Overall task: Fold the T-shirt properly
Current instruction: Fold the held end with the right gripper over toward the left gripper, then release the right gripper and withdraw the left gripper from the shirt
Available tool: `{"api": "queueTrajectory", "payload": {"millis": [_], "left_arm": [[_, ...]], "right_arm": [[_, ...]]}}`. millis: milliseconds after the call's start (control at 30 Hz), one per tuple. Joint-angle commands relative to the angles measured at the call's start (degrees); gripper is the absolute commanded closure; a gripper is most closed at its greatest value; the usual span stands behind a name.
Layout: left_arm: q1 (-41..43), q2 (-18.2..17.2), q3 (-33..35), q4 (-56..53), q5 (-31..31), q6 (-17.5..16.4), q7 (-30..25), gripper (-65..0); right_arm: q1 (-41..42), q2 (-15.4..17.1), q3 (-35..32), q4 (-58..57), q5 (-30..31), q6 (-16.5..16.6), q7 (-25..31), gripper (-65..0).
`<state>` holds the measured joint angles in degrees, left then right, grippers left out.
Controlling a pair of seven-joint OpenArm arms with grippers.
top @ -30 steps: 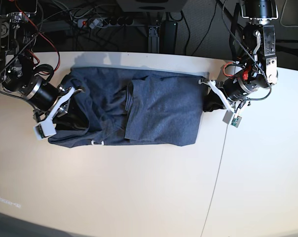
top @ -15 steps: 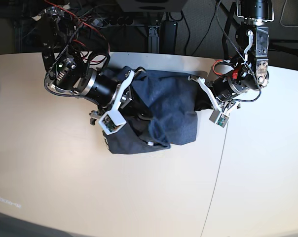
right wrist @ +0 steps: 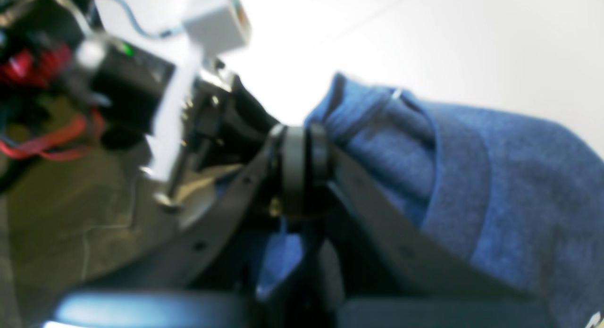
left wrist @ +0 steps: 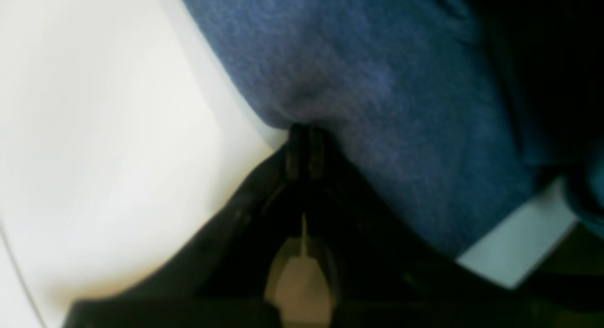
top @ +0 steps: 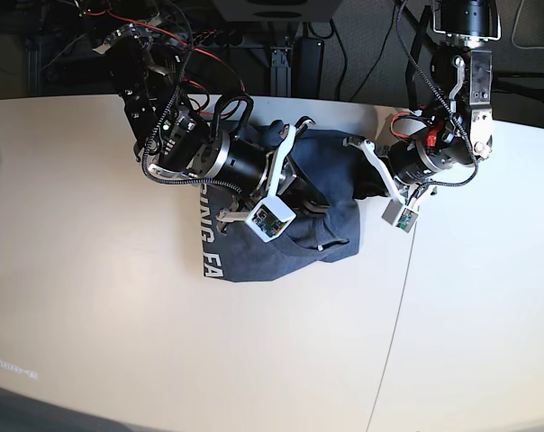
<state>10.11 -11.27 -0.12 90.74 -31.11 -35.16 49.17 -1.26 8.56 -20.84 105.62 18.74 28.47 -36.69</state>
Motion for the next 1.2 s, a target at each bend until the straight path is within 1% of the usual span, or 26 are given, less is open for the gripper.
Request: {"api": "queueTrajectory", "payload": {"millis": [0, 167, 267, 367, 433, 500, 667, 700, 733, 867, 900, 933, 1033, 1167], "left_arm": [[0.2, -0.3, -1.0, 0.6, 0.6, -1.1, 3.1, 0.0], [0.2, -0.4, -10.3, 1.6, -4.1, -1.4, 3.8, 0.0], [0.2, -0.4, -16.1, 1.6, -6.7, -3.6, 4.9, 0.0], [0.2, -0.4, -19.9, 1.6, -10.8, -3.7, 7.6, 0.0], [0.4, -0.4, -21.1, 1.6, -12.2, -3.7, 8.3, 0.0], [0.5, -0.4, -21.3, 1.6, -12.4, -4.2, 8.4, 0.0], [0.5, -0.4, -21.3, 1.6, -12.9, -4.6, 8.9, 0.0], [0.5, -0.4, -21.3, 1.6, -12.8, -4.6, 8.9, 0.0], [0.5, -0.4, -21.3, 1.6, -12.8, -4.6, 9.0, 0.0], [0.5, -0.4, -21.3, 1.6, -13.0, -4.6, 9.0, 0.0], [0.5, -0.3, -21.3, 1.6, -13.0, -4.6, 9.1, 0.0], [0.5, -0.3, -21.3, 1.6, -13.1, -4.6, 9.1, 0.0], [0.6, -0.4, -21.3, 1.6, -13.2, -4.6, 9.4, 0.0], [0.6, -0.3, -21.3, 1.6, -13.2, -4.6, 10.0, 0.0]], "right_arm": [[0.8, -0.2, -0.1, 0.1, 0.2, 4.3, 2.4, 0.0], [1.7, -0.5, -0.7, -5.0, 0.0, 4.3, 3.5, 0.0], [3.6, -2.0, -1.6, -9.2, -0.8, 4.3, 3.5, 0.0], [5.3, -3.8, -1.7, -12.2, -0.7, 4.3, 3.5, 0.0], [5.5, -5.1, -1.7, -12.9, -0.7, 4.3, 3.5, 0.0], [5.5, -6.1, -1.9, -12.9, -0.7, 4.3, 3.5, 0.0], [5.5, -6.8, -3.4, -12.9, -0.5, 4.3, 3.5, 0.0], [5.5, -6.8, -3.7, -12.9, 0.0, 4.3, 3.5, -1.9], [5.5, -6.8, -4.0, -12.9, 0.8, 4.3, 3.5, -5.4], [5.8, -6.8, -4.3, -12.8, 4.7, 4.3, 4.1, -25.6], [6.0, -6.8, -4.3, -12.8, 5.5, 4.3, 4.6, -29.3], [6.4, -6.8, -4.3, -12.8, 6.3, 4.3, 5.2, -31.6], [8.8, -6.8, -4.2, -12.6, 8.3, 4.3, 5.2, -31.9], [12.3, -6.8, -2.1, -9.6, 8.2, 4.3, 5.0, -31.0]]}}
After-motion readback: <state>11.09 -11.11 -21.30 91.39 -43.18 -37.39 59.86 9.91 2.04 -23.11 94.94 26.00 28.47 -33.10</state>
